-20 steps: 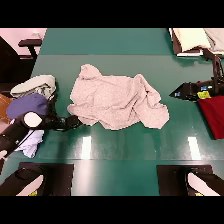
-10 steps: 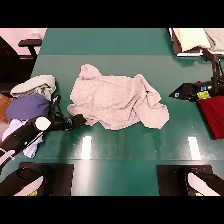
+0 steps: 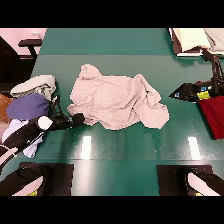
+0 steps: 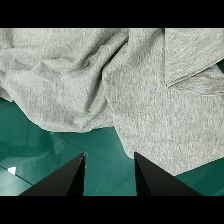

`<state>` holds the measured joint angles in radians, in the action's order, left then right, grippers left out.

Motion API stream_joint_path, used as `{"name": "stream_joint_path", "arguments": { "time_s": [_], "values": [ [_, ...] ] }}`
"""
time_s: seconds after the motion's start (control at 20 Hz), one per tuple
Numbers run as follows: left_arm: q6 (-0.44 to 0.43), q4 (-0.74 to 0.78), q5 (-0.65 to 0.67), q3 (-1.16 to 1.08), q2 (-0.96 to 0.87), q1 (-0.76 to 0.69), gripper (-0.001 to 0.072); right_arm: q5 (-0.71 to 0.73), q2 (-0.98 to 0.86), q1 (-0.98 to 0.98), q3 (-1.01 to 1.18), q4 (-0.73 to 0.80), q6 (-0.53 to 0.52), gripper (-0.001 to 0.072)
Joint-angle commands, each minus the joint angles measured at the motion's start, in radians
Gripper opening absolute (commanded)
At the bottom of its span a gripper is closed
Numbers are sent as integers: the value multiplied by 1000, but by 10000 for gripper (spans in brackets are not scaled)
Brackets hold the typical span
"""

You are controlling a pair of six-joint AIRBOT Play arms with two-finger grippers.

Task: Fold the shirts.

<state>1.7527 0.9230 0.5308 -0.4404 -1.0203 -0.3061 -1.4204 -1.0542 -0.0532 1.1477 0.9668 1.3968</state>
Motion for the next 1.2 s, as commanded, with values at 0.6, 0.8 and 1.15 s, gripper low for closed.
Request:
{"name": "stream_joint_path", "arguments": {
  "time_s": [0.6, 0.8, 1.15],
  "values": [
    [-138, 267, 456, -399, 139, 125, 21, -9, 77, 293, -410, 143, 0, 469],
    [-138, 278, 459, -399, 137, 125, 21, 124, -7, 233, -535, 13, -10, 451],
    [-139, 279, 491, -399, 137, 125, 21, 286, -262, -31, -393, -30, -10, 372]
  ]
}}
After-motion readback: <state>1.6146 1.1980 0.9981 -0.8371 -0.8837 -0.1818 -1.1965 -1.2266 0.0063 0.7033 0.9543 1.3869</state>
